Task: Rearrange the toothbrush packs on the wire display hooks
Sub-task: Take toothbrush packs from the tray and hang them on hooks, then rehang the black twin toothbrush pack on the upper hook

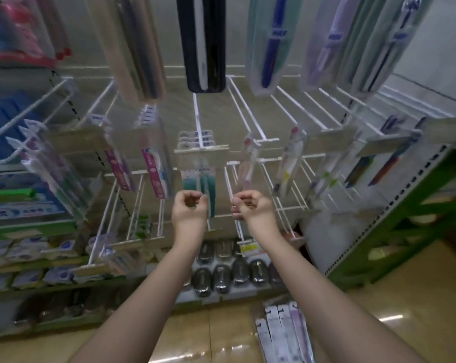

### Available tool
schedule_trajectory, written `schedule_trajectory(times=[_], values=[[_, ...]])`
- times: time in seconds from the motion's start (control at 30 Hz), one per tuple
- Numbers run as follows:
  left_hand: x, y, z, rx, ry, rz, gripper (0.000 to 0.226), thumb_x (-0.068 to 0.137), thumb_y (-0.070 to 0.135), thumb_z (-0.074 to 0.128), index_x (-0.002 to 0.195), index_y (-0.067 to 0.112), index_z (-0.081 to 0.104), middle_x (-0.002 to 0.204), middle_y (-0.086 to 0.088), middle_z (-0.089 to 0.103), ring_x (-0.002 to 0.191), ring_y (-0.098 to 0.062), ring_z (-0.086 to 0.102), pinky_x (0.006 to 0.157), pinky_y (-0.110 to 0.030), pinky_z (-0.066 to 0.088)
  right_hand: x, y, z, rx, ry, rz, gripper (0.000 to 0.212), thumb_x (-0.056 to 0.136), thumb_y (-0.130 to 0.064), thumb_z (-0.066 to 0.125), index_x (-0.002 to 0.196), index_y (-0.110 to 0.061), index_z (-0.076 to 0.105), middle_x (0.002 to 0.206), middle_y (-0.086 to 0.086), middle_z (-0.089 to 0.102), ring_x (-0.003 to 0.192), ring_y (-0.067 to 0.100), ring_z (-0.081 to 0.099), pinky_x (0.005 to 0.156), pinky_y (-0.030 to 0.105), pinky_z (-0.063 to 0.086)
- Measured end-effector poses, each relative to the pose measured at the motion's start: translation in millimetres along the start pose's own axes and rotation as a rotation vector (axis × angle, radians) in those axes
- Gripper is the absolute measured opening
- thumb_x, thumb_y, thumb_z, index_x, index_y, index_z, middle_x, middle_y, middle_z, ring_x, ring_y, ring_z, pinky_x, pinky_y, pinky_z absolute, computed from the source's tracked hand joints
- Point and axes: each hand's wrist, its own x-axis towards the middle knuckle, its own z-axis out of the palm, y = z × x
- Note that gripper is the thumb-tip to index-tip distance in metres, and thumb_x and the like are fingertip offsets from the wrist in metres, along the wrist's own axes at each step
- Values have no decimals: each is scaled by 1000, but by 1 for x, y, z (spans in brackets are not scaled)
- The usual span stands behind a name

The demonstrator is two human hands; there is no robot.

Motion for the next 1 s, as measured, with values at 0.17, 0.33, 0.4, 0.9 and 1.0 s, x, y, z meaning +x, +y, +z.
schedule_trajectory(times=[0.17,0.33,0.4,0.9,1.0], values=[[-37,-10,40,6,-217,-75,21,89,3,59,77,19,53,72,-4,58,64,-24,58,69,-37,53,-21,27,-43,20,35,30,15,89,-10,62,79,-21,61,74,2,67,67,10,66,66,29,57],[-86,-34,97,24,-495,-222,6,90,6,58,89,11,58,93,-18,68,81,-29,69,70,-37,59,-34,70,-109,36,69,111,9,90,-16,62,83,-19,66,82,3,70,78,16,70,71,32,58],[-107,-48,121,46,-526,-252,8,89,6,59,86,13,59,95,-20,68,89,-35,68,80,-46,57,-41,89,-138,-18,96,126,6,90,-17,62,86,-13,66,84,3,68,80,14,66,70,16,53],[-224,-220,242,135,-769,-697,9,96,14,52,92,11,60,92,-5,67,81,-17,66,79,-33,55,-93,292,-276,211,172,612,10,95,-2,50,97,-3,60,92,14,65,77,16,64,67,22,56],[-219,-274,250,146,-736,-768,8,96,16,52,95,13,59,97,-5,65,86,-18,65,84,-34,53,-96,348,-276,235,242,686,13,95,-3,50,97,-3,63,98,16,65,80,21,62,71,30,56]])
